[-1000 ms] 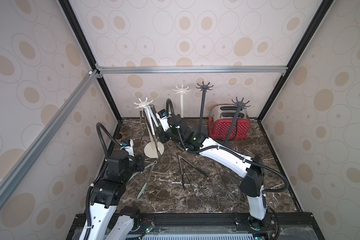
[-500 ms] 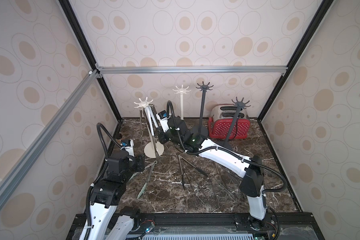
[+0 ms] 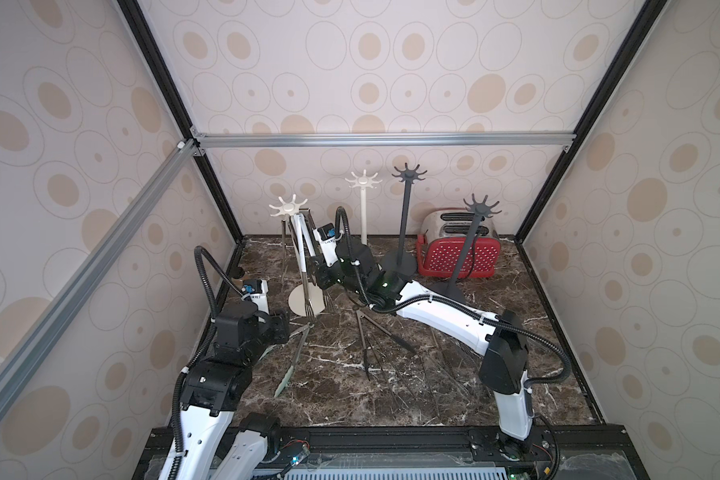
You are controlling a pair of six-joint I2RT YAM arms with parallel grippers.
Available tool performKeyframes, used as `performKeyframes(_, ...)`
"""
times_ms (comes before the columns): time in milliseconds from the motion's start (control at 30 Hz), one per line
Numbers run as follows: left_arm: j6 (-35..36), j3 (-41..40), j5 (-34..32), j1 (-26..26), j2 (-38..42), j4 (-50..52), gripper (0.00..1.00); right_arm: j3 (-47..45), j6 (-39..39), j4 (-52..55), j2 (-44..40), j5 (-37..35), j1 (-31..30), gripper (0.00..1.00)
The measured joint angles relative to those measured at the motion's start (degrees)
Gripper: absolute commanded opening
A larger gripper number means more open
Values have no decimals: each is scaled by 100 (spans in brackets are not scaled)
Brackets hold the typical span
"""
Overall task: Hang food tongs on kitchen utensil racks
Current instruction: Hang the food tongs on the rack.
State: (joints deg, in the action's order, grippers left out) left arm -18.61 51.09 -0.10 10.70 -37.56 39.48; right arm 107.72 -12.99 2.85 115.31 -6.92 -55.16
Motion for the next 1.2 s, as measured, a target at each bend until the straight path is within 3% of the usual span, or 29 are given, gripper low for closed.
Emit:
performKeyframes(667, 4, -35, -15, 0, 63, 0, 52, -446, -216, -603, -57, 116, 0, 0)
performKeyframes(1200, 4, -59, -22, 0, 114, -2, 53, -496, -286, -358, -79, 92, 0, 13)
